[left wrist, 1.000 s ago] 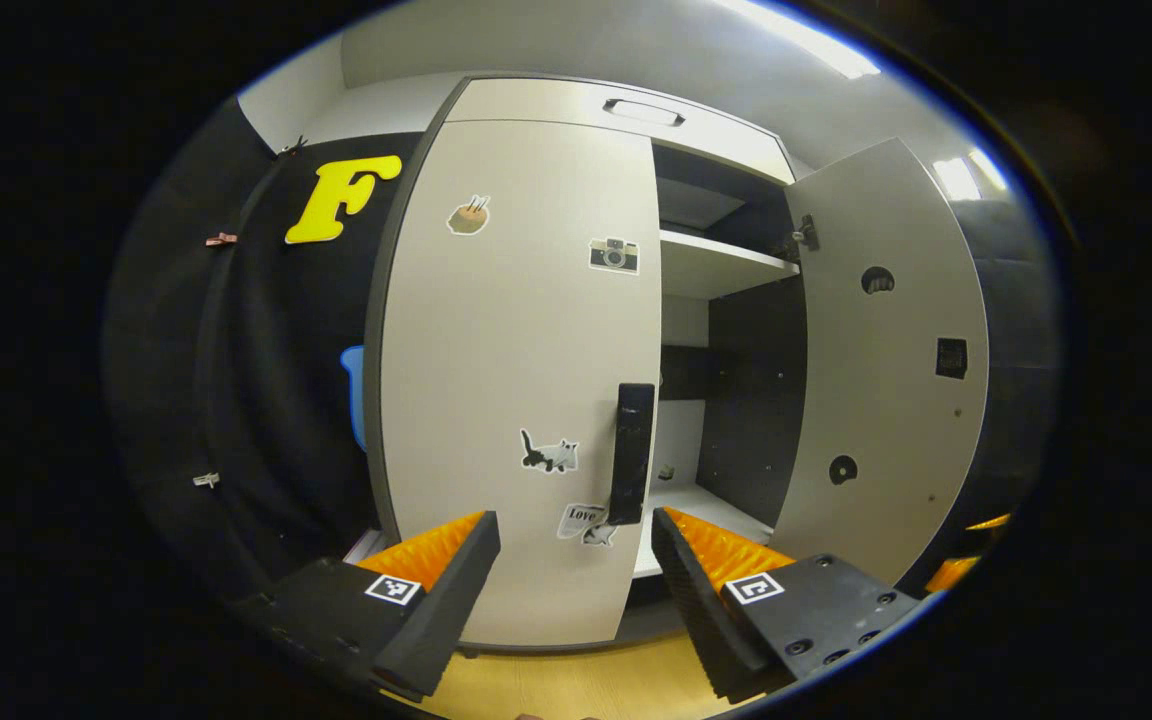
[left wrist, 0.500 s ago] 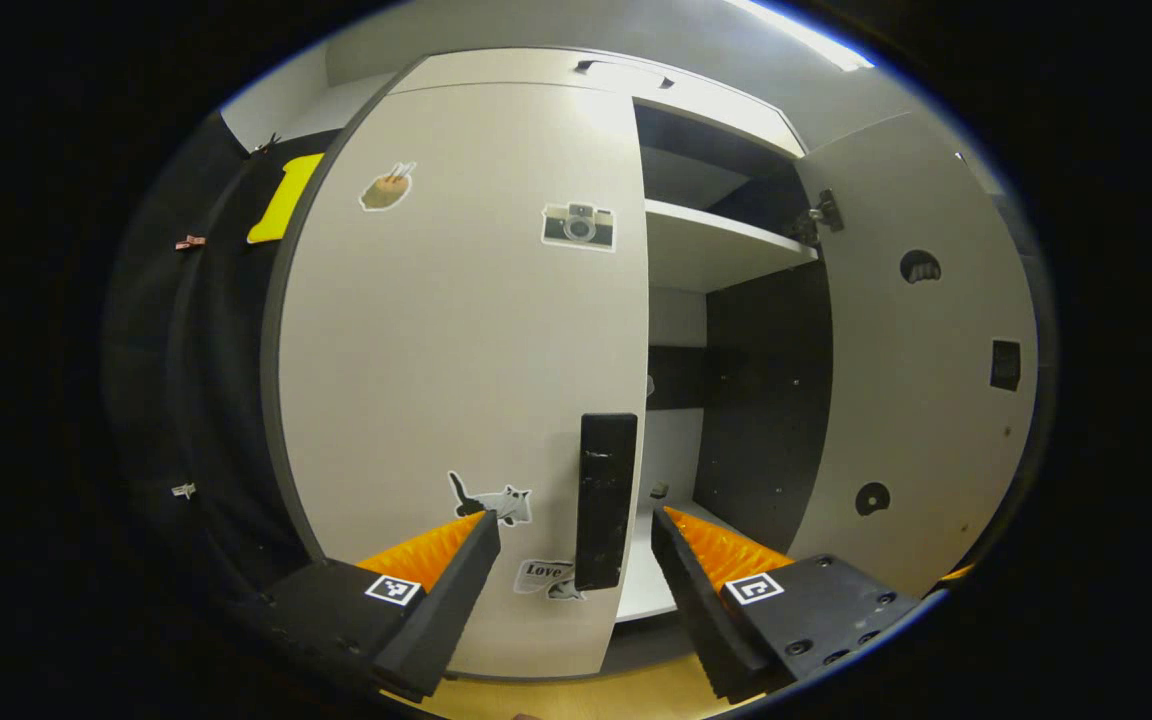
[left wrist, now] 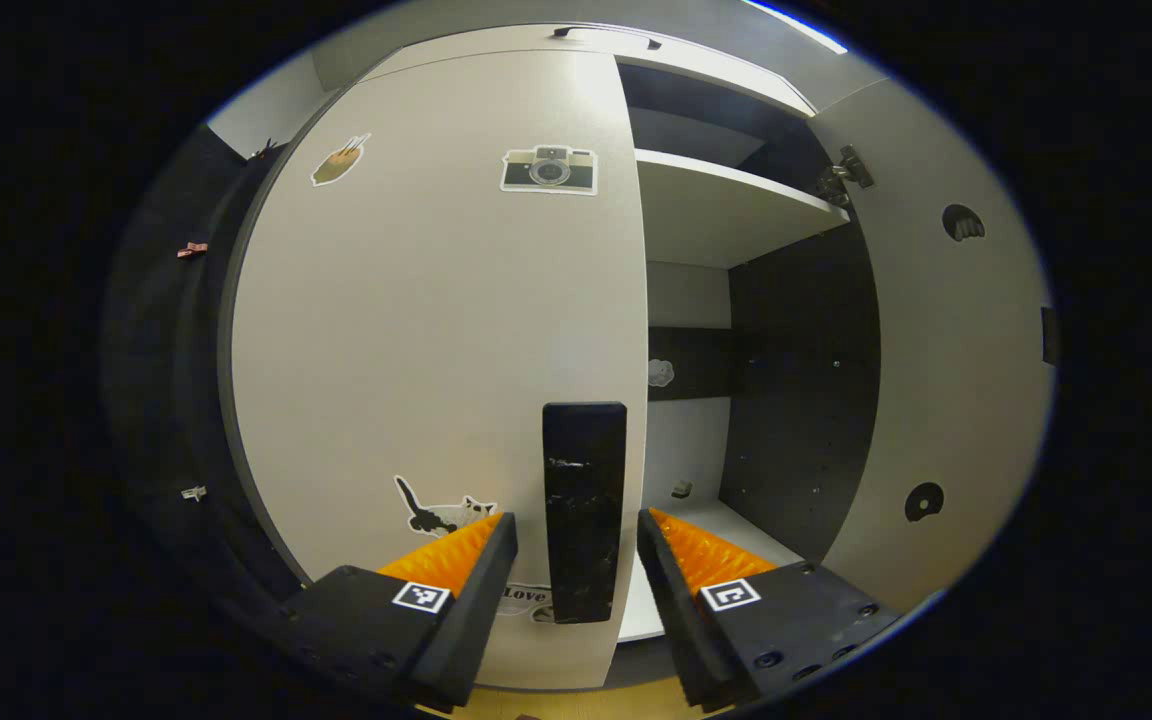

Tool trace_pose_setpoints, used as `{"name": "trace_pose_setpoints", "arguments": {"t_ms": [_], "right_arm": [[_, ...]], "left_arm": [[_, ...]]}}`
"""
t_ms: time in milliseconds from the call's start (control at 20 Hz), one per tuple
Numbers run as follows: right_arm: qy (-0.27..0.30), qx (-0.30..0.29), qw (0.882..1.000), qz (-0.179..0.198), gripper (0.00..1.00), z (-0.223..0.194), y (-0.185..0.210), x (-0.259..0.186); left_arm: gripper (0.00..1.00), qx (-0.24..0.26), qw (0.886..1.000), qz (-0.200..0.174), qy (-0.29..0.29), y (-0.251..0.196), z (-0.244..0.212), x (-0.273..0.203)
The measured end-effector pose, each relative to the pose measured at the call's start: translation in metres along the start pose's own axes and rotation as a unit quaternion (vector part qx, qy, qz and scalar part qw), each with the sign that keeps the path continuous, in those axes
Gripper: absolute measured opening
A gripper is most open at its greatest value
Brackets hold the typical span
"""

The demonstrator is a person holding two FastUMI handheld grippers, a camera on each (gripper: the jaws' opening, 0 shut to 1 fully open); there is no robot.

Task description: Open the right door of the double-door shoe cabinet with the right hand, and open the left door with the left hand.

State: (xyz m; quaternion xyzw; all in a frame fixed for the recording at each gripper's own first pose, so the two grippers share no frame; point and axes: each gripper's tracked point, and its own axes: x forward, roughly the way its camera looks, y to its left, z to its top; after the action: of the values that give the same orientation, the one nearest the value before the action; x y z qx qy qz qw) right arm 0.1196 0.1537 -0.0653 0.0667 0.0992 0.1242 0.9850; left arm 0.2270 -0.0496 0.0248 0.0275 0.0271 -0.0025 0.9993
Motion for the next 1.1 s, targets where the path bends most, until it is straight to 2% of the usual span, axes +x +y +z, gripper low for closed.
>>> {"name": "trace_pose_setpoints", "arguments": {"t_ms": [50, 200, 250, 300, 500, 600, 650, 750, 950, 1100], "right_arm": [[0.0, 0.007, 1.0, 0.005, 0.98, -0.001, 0.001, 0.001], [0.01, 0.028, 0.999, 0.021, 0.99, -0.007, 0.003, 0.006], [0.013, 0.03, 0.999, 0.025, 0.98, -0.009, 0.004, 0.008], [0.017, 0.03, 0.999, 0.03, 0.98, -0.012, 0.004, 0.011], [0.028, 0.039, 0.998, 0.045, 0.98, -0.022, 0.008, 0.012], [0.037, 0.042, 0.997, 0.051, 0.98, -0.029, 0.008, 0.012], [0.041, 0.043, 0.997, 0.054, 0.98, -0.031, 0.009, 0.01], [0.044, 0.048, 0.996, 0.057, 0.98, -0.032, 0.009, 0.009], [0.043, 0.048, 0.996, 0.056, 0.98, -0.031, 0.007, 0.008], [0.039, 0.047, 0.997, 0.052, 0.98, -0.029, 0.008, 0.007]], "left_arm": [[0.65, -0.002, 1.0, 0.007, 0.003, 0.002, -0.001, 0.0], [0.53, -0.018, 1.0, 0.003, 0.009, -0.005, -0.004, 0.002], [0.43, -0.024, 1.0, 0.007, 0.011, -0.007, -0.006, 0.003], [0.37, -0.026, 1.0, 0.011, 0.011, -0.007, -0.007, 0.002], [0.3, -0.011, 1.0, 0.012, 0.007, -0.007, -0.007, 0.001], [0.21, -0.017, 1.0, 0.01, 0.001, -0.007, -0.006, 0.0], [0.12, -0.014, 1.0, 0.006, -0.002, -0.007, -0.007, 0.002], [0.08, -0.013, 1.0, 0.001, -0.005, -0.007, -0.006, 0.001], [0.07, -0.018, 1.0, 0.005, -0.002, -0.007, -0.007, -0.001], [0.08, -0.019, 1.0, -0.007, -0.001, -0.006, -0.009, -0.006]]}}
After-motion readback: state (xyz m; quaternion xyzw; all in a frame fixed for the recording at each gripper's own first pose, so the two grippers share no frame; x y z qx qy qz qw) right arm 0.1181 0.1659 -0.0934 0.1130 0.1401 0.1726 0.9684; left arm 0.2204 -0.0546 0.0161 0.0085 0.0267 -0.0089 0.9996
